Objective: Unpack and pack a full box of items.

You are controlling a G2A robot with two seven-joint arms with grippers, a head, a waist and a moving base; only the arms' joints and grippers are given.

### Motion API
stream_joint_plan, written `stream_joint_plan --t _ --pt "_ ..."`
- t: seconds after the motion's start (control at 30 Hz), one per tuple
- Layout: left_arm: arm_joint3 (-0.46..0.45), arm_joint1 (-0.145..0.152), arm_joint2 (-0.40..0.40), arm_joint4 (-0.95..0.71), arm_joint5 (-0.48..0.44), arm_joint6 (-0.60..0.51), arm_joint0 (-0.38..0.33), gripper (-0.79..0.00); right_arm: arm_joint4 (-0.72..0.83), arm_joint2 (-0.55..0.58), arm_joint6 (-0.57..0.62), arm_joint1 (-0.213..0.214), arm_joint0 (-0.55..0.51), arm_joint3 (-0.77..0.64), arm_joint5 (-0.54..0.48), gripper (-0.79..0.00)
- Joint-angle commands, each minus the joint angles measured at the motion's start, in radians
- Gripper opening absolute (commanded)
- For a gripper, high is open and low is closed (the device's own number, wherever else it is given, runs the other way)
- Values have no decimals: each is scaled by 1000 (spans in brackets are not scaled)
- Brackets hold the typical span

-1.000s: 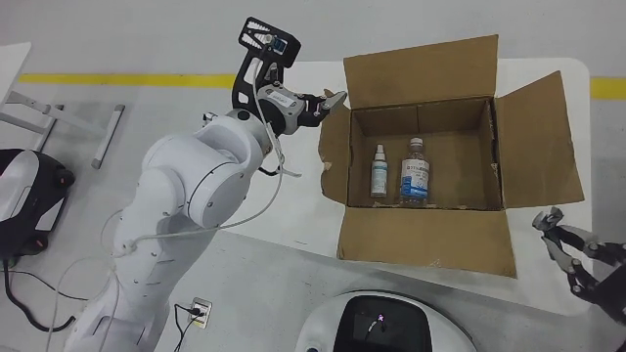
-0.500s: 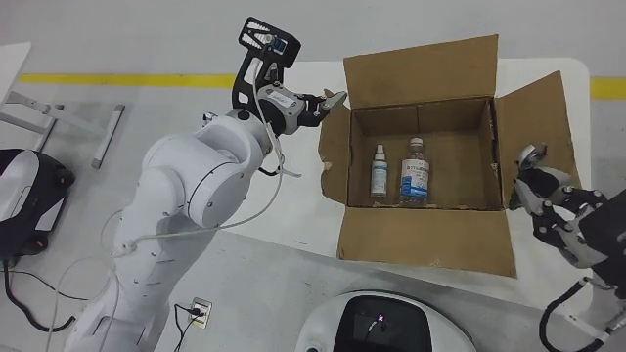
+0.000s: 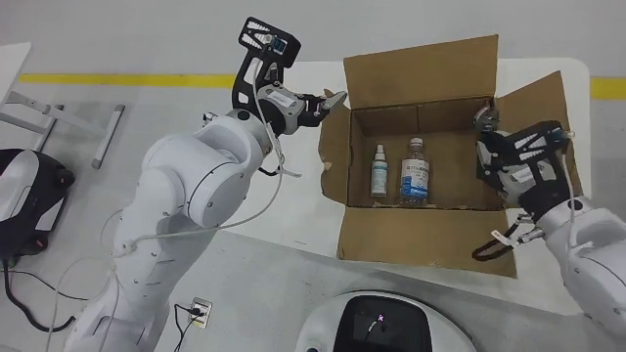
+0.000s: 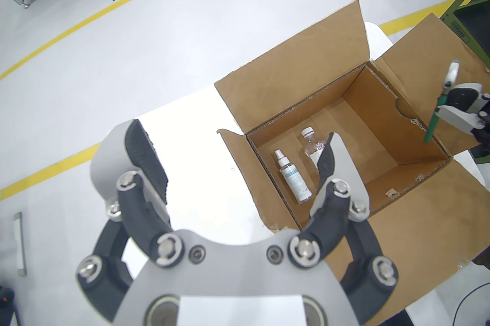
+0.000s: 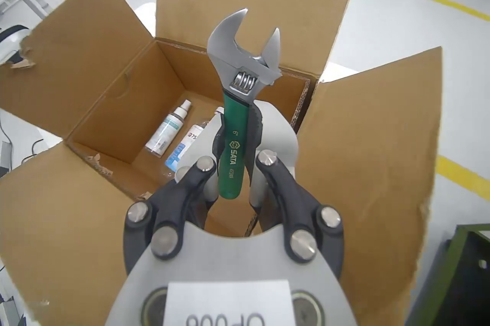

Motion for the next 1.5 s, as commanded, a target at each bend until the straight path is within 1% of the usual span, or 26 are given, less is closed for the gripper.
stream_joint_plan --t 0.0,0.07,0.5,0.6,0.7,0.8,0.9,1.03,1.1,1.27,1.47 --pt "0 0 0 0 0 0 0 0 -48 -50 14 -9 37 33 55 -785" --pt "0 0 0 0 0 0 0 0 -61 -79 21 -15 55 47 75 -785" --pt "0 0 0 0 0 0 0 0 -61 -79 21 -15 55 47 75 -785" --pt "0 0 0 0 0 0 0 0 -158 -93 9 -11 24 13 34 -785" --pt "0 0 0 0 0 0 0 0 -178 -109 -5 -13 -18 -9 45 -785" --pt "0 0 0 0 0 0 0 0 -174 -131 2 -20 -24 26 65 -785" --pt "0 0 0 0 0 0 0 0 -151 -157 39 -34 15 80 109 -785" --pt "0 0 0 0 0 0 0 0 -124 -210 126 -59 112 169 169 -785" --pt "0 0 0 0 0 0 0 0 -126 -250 166 -73 167 223 175 -785" --pt "0 0 0 0 0 0 0 0 -126 -332 190 -110 269 333 221 -785" --pt "0 0 0 0 0 0 0 0 -148 -405 210 -148 332 426 276 -785"
